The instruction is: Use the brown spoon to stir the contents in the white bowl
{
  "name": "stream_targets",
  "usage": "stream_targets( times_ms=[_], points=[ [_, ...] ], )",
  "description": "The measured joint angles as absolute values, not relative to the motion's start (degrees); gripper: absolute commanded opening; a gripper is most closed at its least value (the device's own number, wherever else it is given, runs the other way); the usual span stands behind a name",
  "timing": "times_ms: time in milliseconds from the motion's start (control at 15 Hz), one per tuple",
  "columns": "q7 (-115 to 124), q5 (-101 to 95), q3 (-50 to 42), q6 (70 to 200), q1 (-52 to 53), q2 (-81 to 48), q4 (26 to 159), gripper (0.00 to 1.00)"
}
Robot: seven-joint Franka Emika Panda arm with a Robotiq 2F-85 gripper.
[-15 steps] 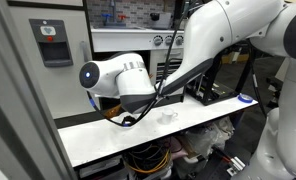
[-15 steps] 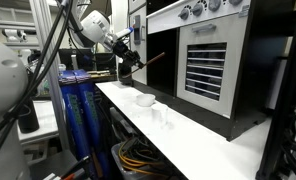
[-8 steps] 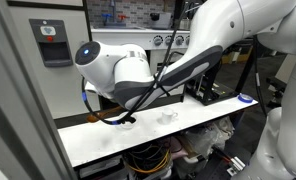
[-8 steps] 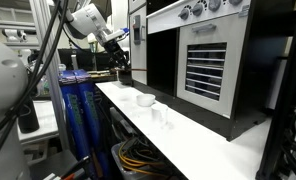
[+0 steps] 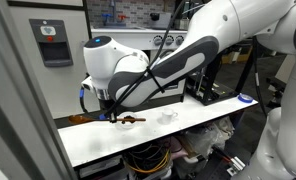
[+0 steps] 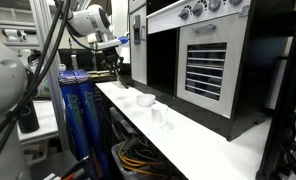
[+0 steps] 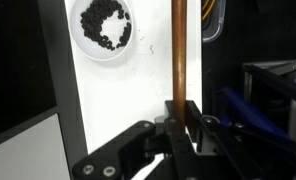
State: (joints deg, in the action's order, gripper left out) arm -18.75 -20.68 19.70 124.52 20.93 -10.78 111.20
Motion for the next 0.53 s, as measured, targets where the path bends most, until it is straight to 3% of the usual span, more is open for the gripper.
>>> stream_targets(
  times_ms=[533],
  points=[
    [-14.5,-19.2,17.1,136.8,20.0,-15.3,114.1,0.03]
  ],
)
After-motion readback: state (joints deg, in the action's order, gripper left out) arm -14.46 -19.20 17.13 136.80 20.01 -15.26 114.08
